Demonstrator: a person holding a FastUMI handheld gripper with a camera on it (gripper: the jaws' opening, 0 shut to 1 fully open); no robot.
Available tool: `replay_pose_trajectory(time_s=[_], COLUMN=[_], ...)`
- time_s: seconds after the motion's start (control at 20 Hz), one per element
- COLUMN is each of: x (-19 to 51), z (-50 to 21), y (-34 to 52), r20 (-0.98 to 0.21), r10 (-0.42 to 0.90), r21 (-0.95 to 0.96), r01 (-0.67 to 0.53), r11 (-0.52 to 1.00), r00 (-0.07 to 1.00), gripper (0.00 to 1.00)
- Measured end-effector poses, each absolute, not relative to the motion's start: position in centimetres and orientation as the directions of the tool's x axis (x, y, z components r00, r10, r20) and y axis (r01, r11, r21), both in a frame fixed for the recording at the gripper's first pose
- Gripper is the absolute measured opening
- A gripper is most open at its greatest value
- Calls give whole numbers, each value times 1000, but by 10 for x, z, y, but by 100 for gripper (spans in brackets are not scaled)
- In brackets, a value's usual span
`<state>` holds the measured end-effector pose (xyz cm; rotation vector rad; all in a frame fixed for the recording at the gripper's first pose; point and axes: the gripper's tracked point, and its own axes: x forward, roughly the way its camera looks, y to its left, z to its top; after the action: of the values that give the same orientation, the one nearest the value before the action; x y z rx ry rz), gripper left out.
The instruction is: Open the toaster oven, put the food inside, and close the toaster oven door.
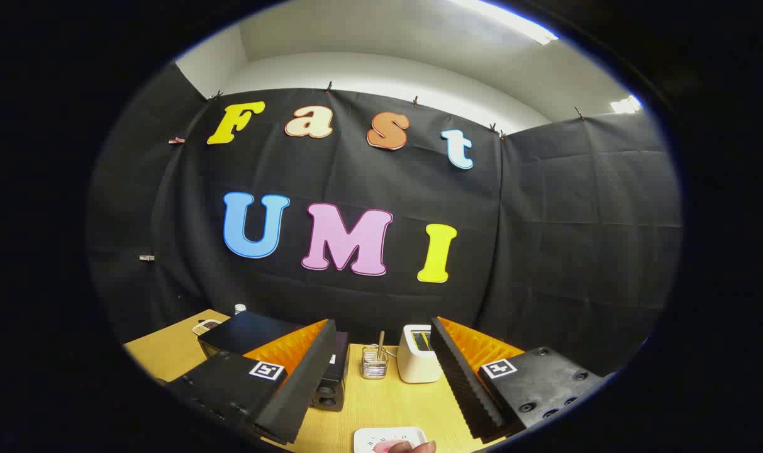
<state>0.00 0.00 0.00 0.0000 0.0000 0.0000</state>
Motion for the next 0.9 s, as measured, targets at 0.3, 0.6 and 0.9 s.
replay_pose_trajectory(time_s=[0.3, 0.6, 0.9], x=[0, 4, 10], z=[4, 5, -1], y=[10, 30, 71], r20=[10, 11, -12], r10=[11, 35, 90], r21=[-8, -2, 46], r01=[-11, -35, -90], r11=[1000, 999, 995], r00=[1000, 999, 996], gripper=[98, 97, 98])
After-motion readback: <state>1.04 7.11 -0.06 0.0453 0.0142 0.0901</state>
